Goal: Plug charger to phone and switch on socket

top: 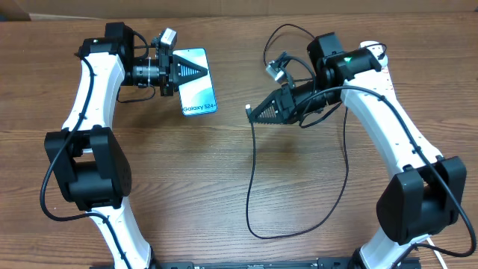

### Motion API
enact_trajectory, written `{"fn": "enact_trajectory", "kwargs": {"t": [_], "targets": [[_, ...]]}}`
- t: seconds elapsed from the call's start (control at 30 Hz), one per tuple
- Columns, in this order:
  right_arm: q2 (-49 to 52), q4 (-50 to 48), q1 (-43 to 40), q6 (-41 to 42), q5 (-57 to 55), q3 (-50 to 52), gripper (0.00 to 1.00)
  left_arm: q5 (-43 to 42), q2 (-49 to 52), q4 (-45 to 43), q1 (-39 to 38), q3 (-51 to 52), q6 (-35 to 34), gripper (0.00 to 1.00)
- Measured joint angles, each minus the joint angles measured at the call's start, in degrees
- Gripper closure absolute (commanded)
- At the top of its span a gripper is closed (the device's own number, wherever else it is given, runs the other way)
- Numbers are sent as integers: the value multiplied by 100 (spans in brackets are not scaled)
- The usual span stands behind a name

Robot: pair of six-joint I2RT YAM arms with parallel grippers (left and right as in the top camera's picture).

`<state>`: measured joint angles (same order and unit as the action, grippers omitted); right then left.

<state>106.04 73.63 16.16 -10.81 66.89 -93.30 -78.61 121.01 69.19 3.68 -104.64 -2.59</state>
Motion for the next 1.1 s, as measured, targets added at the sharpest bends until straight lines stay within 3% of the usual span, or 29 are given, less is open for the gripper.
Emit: {"fn": "enact_trajectory", "kwargs": {"t": [0.47,0.73,1.1], "targets": [[0,-365,721,-50,341,15,96,-710,0,-1213,0,0,-280,96],[0,-1360,721,702,363,260,96,-848,0,-1307,0,0,-807,96],[0,-2243,868,1558,361,343,96,-890,0,-1311,-107,0,-951,96]]}}
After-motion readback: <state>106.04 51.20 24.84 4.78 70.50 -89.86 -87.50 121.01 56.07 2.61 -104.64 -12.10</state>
